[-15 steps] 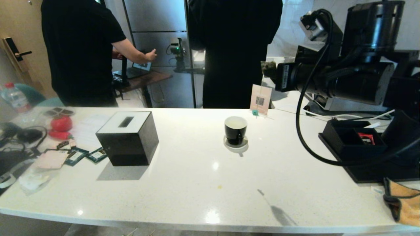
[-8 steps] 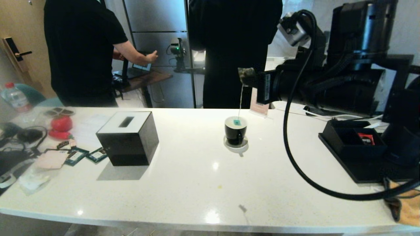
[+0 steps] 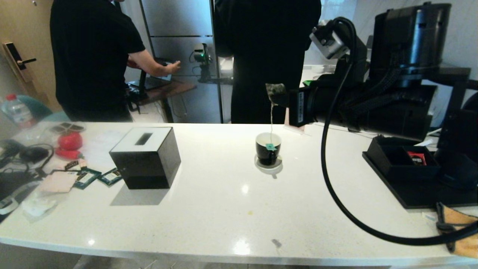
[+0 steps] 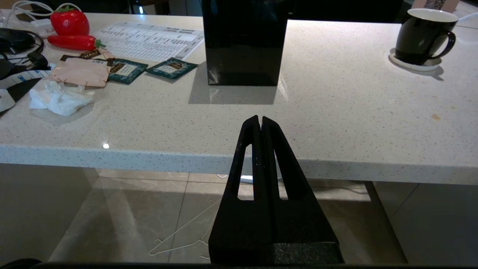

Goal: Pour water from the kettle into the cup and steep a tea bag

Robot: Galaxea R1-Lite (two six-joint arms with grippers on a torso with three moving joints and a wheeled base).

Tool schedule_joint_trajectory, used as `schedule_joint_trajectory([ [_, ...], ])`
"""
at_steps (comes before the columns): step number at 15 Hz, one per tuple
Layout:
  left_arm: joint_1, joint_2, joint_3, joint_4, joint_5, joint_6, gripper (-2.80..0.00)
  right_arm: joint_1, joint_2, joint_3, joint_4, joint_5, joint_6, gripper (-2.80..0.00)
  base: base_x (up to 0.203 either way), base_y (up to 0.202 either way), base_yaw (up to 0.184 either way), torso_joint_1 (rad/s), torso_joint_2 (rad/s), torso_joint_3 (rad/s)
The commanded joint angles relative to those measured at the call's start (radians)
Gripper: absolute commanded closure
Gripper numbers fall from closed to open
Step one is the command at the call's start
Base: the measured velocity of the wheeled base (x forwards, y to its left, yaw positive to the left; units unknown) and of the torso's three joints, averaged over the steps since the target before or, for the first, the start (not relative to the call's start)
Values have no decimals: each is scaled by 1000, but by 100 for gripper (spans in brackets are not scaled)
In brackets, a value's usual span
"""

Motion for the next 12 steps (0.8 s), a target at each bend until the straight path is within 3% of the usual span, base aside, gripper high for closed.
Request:
schedule_joint_trajectory([
  [1,0,0,0,1,0,0,0,13,6,-3,-2,0,0,0,0,0,0,0,0,0],
  [12,0,0,-6,21,0,-1,0,26,1,-3,-3,0,-3,0,0,0,0,0,0,0],
])
